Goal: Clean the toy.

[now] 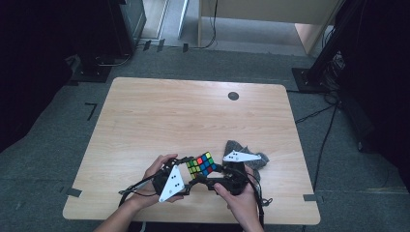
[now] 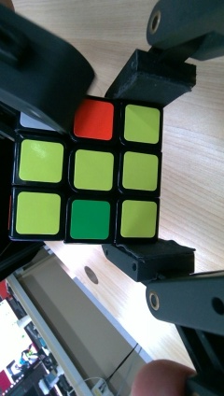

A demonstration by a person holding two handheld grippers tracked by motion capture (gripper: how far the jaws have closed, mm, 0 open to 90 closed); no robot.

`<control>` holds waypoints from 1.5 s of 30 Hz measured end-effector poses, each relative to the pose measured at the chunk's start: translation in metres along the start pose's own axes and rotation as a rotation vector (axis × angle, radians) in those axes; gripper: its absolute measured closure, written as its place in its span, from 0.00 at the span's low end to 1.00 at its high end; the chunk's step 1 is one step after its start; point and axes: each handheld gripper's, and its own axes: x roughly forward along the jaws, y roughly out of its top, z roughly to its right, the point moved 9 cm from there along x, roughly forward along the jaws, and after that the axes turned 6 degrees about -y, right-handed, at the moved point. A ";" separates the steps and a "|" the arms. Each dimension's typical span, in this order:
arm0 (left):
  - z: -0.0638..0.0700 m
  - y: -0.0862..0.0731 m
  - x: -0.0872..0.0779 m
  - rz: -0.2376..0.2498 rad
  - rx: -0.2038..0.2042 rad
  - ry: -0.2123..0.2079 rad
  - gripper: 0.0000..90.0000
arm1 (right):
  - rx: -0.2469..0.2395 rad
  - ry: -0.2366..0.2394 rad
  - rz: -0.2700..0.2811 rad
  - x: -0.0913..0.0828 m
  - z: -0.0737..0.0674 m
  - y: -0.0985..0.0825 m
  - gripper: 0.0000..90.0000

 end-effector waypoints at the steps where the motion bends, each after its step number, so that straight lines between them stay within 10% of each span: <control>1: -0.002 0.000 -0.001 0.001 -0.014 0.001 0.38 | -0.002 0.006 0.012 -0.002 0.000 0.001 0.28; 7: -0.021 -0.007 -0.007 0.013 -0.140 0.021 0.38 | -0.037 -0.040 0.190 -0.028 0.007 0.023 0.25; 14: -0.036 -0.011 -0.013 0.029 -0.262 0.018 0.38 | -0.105 -0.453 0.204 -0.043 0.077 0.018 0.30; 17: -0.040 -0.011 -0.014 0.035 -0.294 0.023 0.38 | -0.076 -0.538 0.153 -0.040 0.108 0.003 0.31; 23: -0.043 -0.012 -0.015 0.047 -0.344 0.013 0.38 | -0.078 -0.564 0.062 -0.020 0.131 -0.017 0.31; 27: -0.036 -0.006 -0.016 0.065 -0.339 -0.066 0.38 | -0.054 -0.608 -0.054 -0.004 0.146 -0.038 0.36; 33: -0.036 -0.004 -0.016 0.068 -0.337 -0.044 0.38 | -0.044 -0.613 -0.039 -0.002 0.148 -0.040 0.41; 41: -0.033 -0.003 -0.015 0.065 -0.309 -0.043 0.38 | -0.077 -0.604 -0.020 -0.007 0.142 -0.039 0.76; 45: -0.030 -0.006 -0.012 0.038 -0.279 -0.039 0.38 | -0.068 -0.500 0.141 -0.021 0.112 -0.015 0.76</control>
